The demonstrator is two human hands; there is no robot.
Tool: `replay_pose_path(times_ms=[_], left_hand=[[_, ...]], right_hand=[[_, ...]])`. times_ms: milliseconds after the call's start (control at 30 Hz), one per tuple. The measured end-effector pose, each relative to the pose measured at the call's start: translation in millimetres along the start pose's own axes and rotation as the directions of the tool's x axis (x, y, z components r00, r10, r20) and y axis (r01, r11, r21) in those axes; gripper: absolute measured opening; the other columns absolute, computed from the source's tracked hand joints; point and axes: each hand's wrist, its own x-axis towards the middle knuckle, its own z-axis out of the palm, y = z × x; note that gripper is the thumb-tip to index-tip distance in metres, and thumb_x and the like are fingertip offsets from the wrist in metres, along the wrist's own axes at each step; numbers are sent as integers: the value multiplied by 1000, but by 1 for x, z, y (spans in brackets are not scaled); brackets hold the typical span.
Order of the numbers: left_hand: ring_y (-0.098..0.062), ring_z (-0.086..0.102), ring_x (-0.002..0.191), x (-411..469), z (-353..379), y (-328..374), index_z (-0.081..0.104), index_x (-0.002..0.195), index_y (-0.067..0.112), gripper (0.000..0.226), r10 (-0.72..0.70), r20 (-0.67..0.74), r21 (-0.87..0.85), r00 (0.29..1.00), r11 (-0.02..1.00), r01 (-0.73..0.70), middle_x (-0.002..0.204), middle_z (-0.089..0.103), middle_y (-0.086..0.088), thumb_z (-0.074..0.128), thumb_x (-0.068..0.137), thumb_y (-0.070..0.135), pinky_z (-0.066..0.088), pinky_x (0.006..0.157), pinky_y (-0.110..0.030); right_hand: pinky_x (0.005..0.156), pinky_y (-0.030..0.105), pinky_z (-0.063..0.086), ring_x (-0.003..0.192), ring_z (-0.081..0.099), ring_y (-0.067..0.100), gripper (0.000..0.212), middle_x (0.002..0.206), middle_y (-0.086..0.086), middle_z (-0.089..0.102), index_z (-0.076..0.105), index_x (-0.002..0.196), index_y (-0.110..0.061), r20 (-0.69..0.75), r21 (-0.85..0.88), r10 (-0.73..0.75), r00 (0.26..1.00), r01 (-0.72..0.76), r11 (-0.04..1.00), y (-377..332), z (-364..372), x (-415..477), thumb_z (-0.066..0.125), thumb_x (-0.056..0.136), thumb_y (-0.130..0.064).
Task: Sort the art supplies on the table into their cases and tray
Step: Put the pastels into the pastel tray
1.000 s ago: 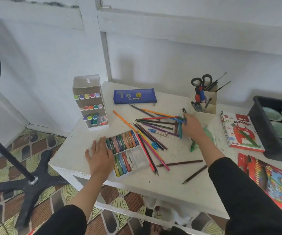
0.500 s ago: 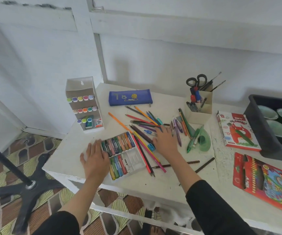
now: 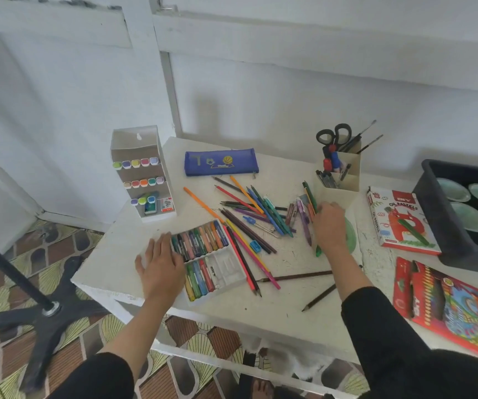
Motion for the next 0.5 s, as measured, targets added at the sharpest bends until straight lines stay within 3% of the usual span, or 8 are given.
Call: replay_pose_path(times_ms=[100,200,367,500], left_hand=[[-19,17,145,0,-1,0,30,146,20,48,2,-4,3,1000,1000,-2,152,32,-1,34,98,24,5,117,-49],[-19,17,145,-1,-2,0,30,146,20,49,4,-5,1,1000,1000,-4,153,32,0,34,98,24,4,117,-49],[-19,17,145,0,-1,0,30,146,20,48,0,-5,-1,1000,1000,0,152,32,0,35,98,23,4,116,-49],[-19,17,145,0,-1,0,30,146,20,49,2,-2,0,1000,1000,-2,152,32,0,35,98,23,5,116,-50]], right_hand=[[82,39,42,99,51,35,16,98,21,58,67,93,3,75,-37,11,997,-8,999,17,2,8,59,89,-10],[79,39,45,99,52,34,18,92,18,59,68,85,1,83,-36,5,997,-2,999,20,6,6,66,85,-17],[79,41,49,108,46,34,28,104,19,55,67,94,0,89,-176,41,995,-24,984,12,8,-1,63,87,-28],[66,34,43,94,53,34,33,90,18,59,69,78,1,37,0,86,996,-86,996,19,13,2,66,84,-32]])
